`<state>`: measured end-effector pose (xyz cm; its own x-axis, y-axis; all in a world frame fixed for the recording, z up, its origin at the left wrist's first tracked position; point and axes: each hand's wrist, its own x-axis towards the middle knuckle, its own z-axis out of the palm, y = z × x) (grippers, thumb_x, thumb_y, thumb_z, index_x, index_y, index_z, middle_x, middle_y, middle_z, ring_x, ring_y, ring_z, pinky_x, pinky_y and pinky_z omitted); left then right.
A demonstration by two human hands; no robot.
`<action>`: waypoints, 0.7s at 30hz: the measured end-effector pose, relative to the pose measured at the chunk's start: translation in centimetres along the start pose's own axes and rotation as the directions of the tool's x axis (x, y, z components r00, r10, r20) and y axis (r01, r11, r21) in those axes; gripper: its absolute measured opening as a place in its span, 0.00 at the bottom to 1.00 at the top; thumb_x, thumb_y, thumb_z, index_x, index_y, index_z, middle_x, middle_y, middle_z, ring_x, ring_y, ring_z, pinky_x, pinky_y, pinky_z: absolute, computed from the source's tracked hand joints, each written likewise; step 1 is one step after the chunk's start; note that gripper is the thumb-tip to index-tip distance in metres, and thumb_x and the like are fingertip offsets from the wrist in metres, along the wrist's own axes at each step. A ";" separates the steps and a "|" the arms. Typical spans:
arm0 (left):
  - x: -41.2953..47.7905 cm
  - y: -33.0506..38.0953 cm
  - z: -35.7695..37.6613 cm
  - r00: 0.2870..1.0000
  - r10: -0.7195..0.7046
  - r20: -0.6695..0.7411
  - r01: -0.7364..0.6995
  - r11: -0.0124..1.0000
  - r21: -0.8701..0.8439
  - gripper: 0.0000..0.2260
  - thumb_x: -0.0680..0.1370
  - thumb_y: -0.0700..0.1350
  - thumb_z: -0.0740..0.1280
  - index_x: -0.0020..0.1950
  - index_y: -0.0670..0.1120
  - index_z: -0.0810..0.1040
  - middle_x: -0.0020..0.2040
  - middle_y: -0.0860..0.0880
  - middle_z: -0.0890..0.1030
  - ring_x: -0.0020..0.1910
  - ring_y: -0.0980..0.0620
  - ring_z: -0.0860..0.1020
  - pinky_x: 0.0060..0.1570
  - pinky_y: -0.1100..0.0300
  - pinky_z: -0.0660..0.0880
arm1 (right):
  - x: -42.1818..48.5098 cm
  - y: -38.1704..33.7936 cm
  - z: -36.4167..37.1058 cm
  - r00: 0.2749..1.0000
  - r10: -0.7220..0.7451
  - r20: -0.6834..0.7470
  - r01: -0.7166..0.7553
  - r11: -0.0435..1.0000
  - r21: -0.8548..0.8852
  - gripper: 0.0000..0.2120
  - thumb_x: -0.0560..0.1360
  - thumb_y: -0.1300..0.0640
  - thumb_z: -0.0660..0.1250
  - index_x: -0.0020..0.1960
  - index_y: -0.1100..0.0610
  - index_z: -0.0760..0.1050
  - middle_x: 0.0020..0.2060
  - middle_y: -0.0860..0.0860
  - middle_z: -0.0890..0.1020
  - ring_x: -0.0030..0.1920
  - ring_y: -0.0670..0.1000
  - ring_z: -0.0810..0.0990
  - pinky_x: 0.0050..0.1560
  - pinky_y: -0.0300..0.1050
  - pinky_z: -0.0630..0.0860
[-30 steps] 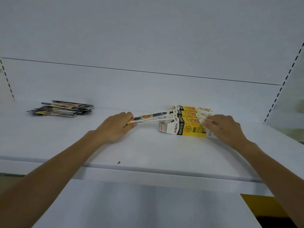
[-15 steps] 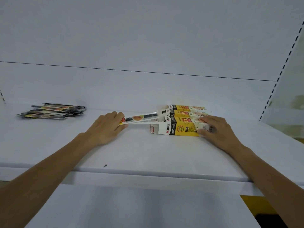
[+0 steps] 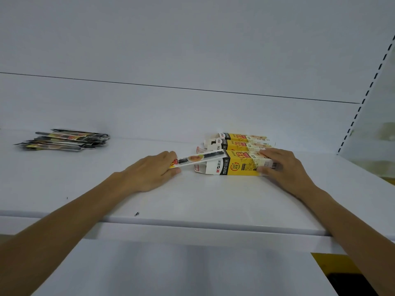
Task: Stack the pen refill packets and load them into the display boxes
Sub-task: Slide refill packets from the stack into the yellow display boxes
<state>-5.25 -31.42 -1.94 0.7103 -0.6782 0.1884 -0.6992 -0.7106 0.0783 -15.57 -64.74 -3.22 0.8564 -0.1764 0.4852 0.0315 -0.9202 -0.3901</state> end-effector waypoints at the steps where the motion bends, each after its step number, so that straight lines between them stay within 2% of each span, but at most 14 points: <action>1: 0.0 0.2 0.0 1.000 0.004 0.009 -0.004 1.000 -0.017 0.12 0.81 0.55 0.52 0.48 0.46 0.62 0.43 0.51 0.68 0.37 0.51 0.68 0.34 0.60 0.61 | 0.0 0.0 0.0 1.000 0.003 0.002 -0.003 1.000 0.000 0.25 0.71 0.51 0.71 0.67 0.53 0.72 0.67 0.49 0.70 0.69 0.48 0.62 0.64 0.34 0.54; 6: -0.1 -1.2 0.2 0.998 -0.062 0.027 0.065 0.988 -0.139 0.16 0.79 0.60 0.48 0.46 0.50 0.66 0.43 0.52 0.69 0.42 0.50 0.72 0.47 0.55 0.69 | 0.0 0.0 0.0 1.000 0.003 -0.002 -0.003 1.000 0.007 0.24 0.71 0.51 0.71 0.67 0.52 0.72 0.67 0.49 0.71 0.69 0.48 0.62 0.63 0.33 0.54; 8: -0.2 -1.9 0.4 0.997 -0.073 0.025 0.076 0.985 -0.154 0.15 0.79 0.59 0.47 0.46 0.52 0.66 0.43 0.52 0.69 0.44 0.50 0.73 0.50 0.54 0.69 | 0.0 0.0 0.0 1.000 -0.003 -0.001 0.003 1.000 -0.005 0.24 0.71 0.51 0.71 0.67 0.52 0.72 0.67 0.49 0.71 0.69 0.48 0.62 0.63 0.32 0.54; 15: 0.4 -1.7 0.4 0.999 -0.050 0.016 0.052 0.990 -0.129 0.11 0.80 0.57 0.50 0.46 0.53 0.67 0.43 0.52 0.69 0.43 0.50 0.72 0.44 0.57 0.67 | 0.0 -0.3 -0.1 1.000 0.001 0.003 -0.001 1.000 -0.010 0.24 0.72 0.52 0.70 0.67 0.52 0.72 0.68 0.49 0.71 0.69 0.48 0.62 0.63 0.32 0.53; 21: 1.3 -0.2 -0.2 0.999 -0.044 0.011 0.045 0.986 -0.158 0.15 0.81 0.55 0.50 0.61 0.52 0.71 0.45 0.53 0.68 0.46 0.51 0.72 0.45 0.59 0.65 | -0.1 -0.3 -0.1 1.000 -0.011 0.003 0.011 1.000 -0.024 0.25 0.72 0.50 0.70 0.67 0.53 0.72 0.68 0.49 0.71 0.69 0.49 0.62 0.64 0.35 0.54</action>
<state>-4.20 -32.16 -1.53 0.7415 -0.6480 0.1742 -0.6701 -0.7022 0.2405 -15.68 -64.48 -3.09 0.8577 -0.1652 0.4869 0.0286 -0.9302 -0.3660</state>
